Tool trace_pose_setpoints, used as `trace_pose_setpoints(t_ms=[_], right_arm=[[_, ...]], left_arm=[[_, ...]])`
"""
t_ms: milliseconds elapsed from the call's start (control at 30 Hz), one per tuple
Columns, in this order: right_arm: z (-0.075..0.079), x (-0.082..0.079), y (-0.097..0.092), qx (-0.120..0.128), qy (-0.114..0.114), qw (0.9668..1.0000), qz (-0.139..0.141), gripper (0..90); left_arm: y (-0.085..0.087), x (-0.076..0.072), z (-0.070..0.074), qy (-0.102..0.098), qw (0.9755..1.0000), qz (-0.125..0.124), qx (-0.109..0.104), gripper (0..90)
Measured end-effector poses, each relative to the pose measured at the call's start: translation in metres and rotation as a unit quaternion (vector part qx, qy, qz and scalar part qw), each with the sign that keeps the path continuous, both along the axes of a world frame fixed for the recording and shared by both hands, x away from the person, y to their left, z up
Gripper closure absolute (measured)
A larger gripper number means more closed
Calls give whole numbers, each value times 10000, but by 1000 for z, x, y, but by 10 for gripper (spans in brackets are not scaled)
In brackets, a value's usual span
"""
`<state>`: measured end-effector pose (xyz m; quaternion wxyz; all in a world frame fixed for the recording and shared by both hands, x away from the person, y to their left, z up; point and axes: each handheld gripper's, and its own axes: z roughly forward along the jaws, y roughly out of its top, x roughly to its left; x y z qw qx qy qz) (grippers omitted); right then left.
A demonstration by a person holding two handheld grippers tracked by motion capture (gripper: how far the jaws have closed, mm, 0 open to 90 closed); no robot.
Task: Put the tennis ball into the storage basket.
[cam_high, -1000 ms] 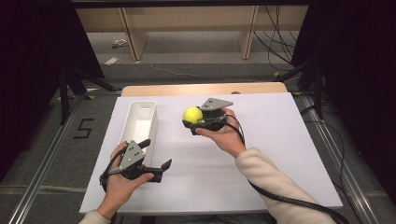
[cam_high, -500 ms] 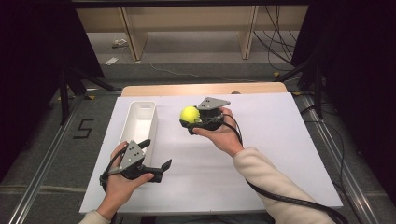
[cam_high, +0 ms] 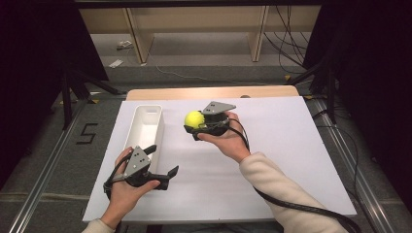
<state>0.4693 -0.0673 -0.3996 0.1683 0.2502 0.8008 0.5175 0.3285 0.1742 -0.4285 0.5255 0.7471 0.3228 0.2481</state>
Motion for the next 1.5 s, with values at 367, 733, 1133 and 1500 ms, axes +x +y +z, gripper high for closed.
trace_pose_setpoints(t_ms=[367,733,1133,1500], right_arm=[[1,0,7,-8,-20,10000,62,268],[1,-1,10,16,-18,10000,69,268],[3,-1,13,32,-13,10000,88,268],[6,-1,17,30,-41,9999,121,268]], left_arm=[[0,0,0,-13,10000,1,-4,5],[0,-1,1,-21,10000,14,1,5],[0,0,1,-29,10000,13,11,5],[0,0,1,-27,10000,12,6,5]])
